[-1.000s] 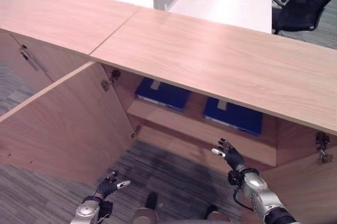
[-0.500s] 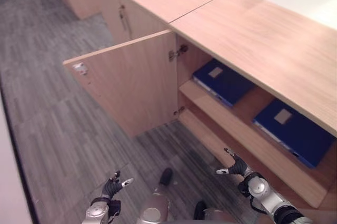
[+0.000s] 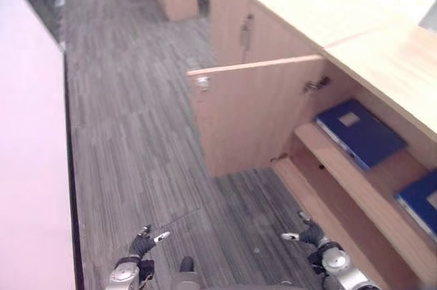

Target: Put the empty folder in the office cabinet

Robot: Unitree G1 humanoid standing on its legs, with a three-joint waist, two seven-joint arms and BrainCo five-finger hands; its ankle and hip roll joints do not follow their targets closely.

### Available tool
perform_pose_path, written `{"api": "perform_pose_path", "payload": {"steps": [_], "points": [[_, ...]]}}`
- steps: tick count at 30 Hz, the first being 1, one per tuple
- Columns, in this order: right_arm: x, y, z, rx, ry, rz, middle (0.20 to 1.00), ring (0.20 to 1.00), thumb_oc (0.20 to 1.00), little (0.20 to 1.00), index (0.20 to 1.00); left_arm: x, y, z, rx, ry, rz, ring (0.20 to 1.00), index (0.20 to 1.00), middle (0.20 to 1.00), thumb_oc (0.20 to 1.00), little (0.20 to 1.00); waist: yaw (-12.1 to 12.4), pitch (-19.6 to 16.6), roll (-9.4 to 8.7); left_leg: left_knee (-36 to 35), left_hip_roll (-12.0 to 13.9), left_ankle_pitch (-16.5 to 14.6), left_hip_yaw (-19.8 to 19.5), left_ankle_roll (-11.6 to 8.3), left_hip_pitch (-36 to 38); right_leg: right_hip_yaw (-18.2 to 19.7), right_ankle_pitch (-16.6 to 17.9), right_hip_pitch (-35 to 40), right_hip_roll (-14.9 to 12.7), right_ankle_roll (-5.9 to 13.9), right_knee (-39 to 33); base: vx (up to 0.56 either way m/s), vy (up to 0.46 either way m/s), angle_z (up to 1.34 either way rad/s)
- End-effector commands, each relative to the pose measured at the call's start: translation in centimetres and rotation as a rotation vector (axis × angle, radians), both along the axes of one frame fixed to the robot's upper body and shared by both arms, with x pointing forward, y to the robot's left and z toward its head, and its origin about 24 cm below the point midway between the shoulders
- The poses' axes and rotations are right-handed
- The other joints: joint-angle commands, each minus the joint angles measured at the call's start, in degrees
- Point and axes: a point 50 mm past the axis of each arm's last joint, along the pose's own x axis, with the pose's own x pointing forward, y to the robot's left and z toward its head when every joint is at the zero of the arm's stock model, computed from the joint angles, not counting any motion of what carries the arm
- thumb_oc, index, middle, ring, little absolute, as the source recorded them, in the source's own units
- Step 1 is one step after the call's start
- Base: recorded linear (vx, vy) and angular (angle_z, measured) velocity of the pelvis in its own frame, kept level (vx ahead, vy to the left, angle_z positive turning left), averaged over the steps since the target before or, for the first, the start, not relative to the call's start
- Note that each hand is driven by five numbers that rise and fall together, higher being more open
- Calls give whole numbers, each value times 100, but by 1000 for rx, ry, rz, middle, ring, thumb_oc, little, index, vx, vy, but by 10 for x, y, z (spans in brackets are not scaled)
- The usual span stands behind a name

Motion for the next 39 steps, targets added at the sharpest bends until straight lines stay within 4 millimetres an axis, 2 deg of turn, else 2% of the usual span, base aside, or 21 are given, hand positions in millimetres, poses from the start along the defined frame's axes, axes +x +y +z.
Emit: {"api": "perform_pose_path", "payload": {"steps": [1, 3, 4, 5, 6, 9, 10, 12, 13, 14, 15, 16, 17, 18, 19, 20, 22, 24, 25, 29, 39], "points": [[12, -29, 15, -20, -64, -88, 1000, 1000, 1000, 1000, 1000, 15, -10, 3, -22, -50, -18, 1000, 1000, 1000, 1000, 1000, -132, -1, 298, -240, 1247, 870, 820, -611, -43, -204, -203, -54, -39, 218, 80, 51, 205, 72], [12, -30, 15, -3, -63, -114, 1000, 1000, 1000, 1000, 1000, 18, -8, 4, -11, -44, -46, 1000, 1000, 1000, 1000, 1000, -135, -23, 214, -155, 1177, 753, 896, -609, -122, -328, -60, 20, -215, 324, 50, 63, 240, 95], [11, -31, 15, 6, -59, -130, 1000, 1000, 1000, 1000, 1000, 19, -7, 5, 7, -41, -65, 1000, 1000, 1000, 1000, 1000, -126, -29, 141, -79, 1074, 596, 898, -570, -183, -379, 24, 78, -329, 408, -2, 128, 387, 61], [11, -31, 14, 16, -57, -149, 1000, 1000, 1000, 1000, 1000, 21, -8, 6, 12, -37, -91, 1000, 1000, 1000, 1000, 1000, -113, -17, 12, 58, 850, 294, 867, -437, -244, -320, 243, 65, -533, 495, 21, 107, 318, 34], [11, -31, 14, 16, -57, -149, 1000, 1000, 1000, 1000, 1000, 21, -7, 6, 12, -37, -91, 1000, 1000, 1000, 1000, 1000, -111, -19, 4, 67, 843, 288, 870, -432, -250, -317, 244, 61, -542, 497, 23, 85, 284, 33], [14, -26, 12, 39, -53, -180, 1000, 1000, 1000, 1000, 1000, 29, -4, 11, 43, -38, -145, 1000, 1000, 1000, 1000, 1000, -88, 73, -183, 307, 443, -54, 854, -145, -386, -85, 950, -161, -912, 562, 387, 60, 249, 18], [13, -24, 10, 66, -51, -208, 1000, 1000, 1000, 1000, 1000, 31, -2, 12, 57, -38, -164, 1000, 1000, 1000, 1000, 1000, -96, 106, -218, 326, 319, -120, 855, -64, -396, 17, 1282, -238, -1023, 562, 512, 68, 328, 6], [15, -20, 8, 93, -46, -234, 1000, 1000, 1000, 1000, 1000, 35, 1, 16, 71, -49, -165, 1000, 1000, 1000, 1000, 1000, -125, 179, -187, 260, 151, -160, 932, 95, -314, 249, 1877, -535, -1152, 562, 841, 42, 388, 2], [18, -11, 8, 126, -50, -235, 1000, 1000, 1000, 1000, 1000, 37, 3, 17, 79, -49, -176, 1000, 1000, 1000, 1000, 1000, -151, 257, -43, 210, 102, -181, 953, 242, -237, 427, 1972, -754, -1085, 562, 1286, 65, 513, -36], [19, -7, 7, 136, -47, -223, 1000, 1000, 1000, 1000, 1000, 37, 4, 18, 79, -49, -169, 1000, 1000, 1000, 1000, 1000, -156, 274, 55, 170, 71, -213, 996, 315, -160, 397, 1848, -860, -1053, 562, 1554, 116, 686, -40], [17, -6, 6, 131, -40, -212, 1000, 1000, 1000, 1000, 1000, 36, 6, 19, 69, -62, -138, 1000, 1000, 1000, 1000, 1000, -145, 290, 167, 49, -81, -260, 1039, 473, -1, 198, 1581, -924, -902, 559, 2002, 175, 657, -31], [14, -5, 4, 132, -34, -203, 1000, 1000, 1000, 1000, 1000, 35, 6, 18, 61, -64, -121, 1000, 1000, 1000, 1000, 1000, -169, 277, 234, -107, -280, -284, 1042, 580, 162, 49, 1090, -987, -478, 479, 2178, 202, 564, -16], [12, -5, 4, 134, -34, -208, 1000, 1000, 1000, 1000, 1000, 35, 5, 17, 56, -66, -117, 1000, 1000, 1000, 1000, 1000, -188, 270, 255, -141, -359, -303, 1030, 611, 226, -18, 758, -980, -246, 406, 2078, 228, 333, -14], [10, -6, 2, 131, -26, -211, 1000, 1000, 1000, 1000, 1000, 33, 3, 15, 51, -56, -110, 1000, 1000, 1000, 1000, 1000, -206, 265, 261, -116, -453, -331, 1010, 605, 230, -43, 224, -880, 175, 221, 1670, 202, 123, 12], [9, -5, 0, 128, -16, -213, 1000, 1000, 1000, 1000, 1000, 34, -2, 14, 40, -61, -124, 1000, 1000, 1000, 1000, 1000, -204, 265, 217, -89, -535, -367, 983, 591, 293, 19, 29, -847, 346, 133, 1254, 179, 38, 34], [7, -6, -1, 121, -9, -211, 1000, 1000, 1000, 1000, 1000, 33, -4, 13, 32, -64, -118, 1000, 1000, 1000, 1000, 1000, -169, 257, 174, -89, -565, -391, 1013, 573, 310, -54, -2, -728, 350, 82, 931, 151, -73, 43], [-1, -10, -6, 107, 22, -219, 1000, 1000, 1000, 1000, 1000, 30, -10, 10, 5, -62, -100, 1000, 1000, 1000, 1000, 1000, -166, 206, 101, -128, -583, -394, 1037, 509, 352, 130, 12, -539, 449, 88, 319, 89, -104, 24], [-1, -10, -6, 107, 22, -219, 1000, 1000, 1000, 1000, 1000, 29, -10, 9, 5, -61, -100, 1000, 1000, 1000, 1000, 1000, -165, 207, 108, -133, -575, -393, 1039, 505, 361, 126, 29, -518, 463, 86, 285, 35, -57, -3], [-6, -12, -9, 93, 48, -213, 1000, 1000, 1000, 1000, 1000, 25, -14, 6, -6, -47, -105, 1000, 1000, 1000, 1000, 1000, -154, 142, 102, -152, -540, -380, 1091, 456, 381, 191, 65, -361, 491, 94, -13, 61, -108, 7], [-19, -20, -17, 52, 108, -207, 1000, 1000, 1000, 1000, 1000, 23, -30, 1, -24, -26, -180, 1000, 1000, 1000, 1000, 1000, -211, 39, 153, -220, -465, -328, 1104, 355, 488, 298, 28, -72, 573, 64, -400, 60, -115, 4], [-42, -30, -28, 3, 203, -201, 1000, 1000, 1000, 1000, 1000, 21, -37, -4, -47, -3, -168, 1000, 1000, 1000, 1000, 1000, -422, 7, 298, -59, -229, -279, 1089, 167, 629, 480, -157, 130, 746, -107, -488, 17, -113, -16]]}}
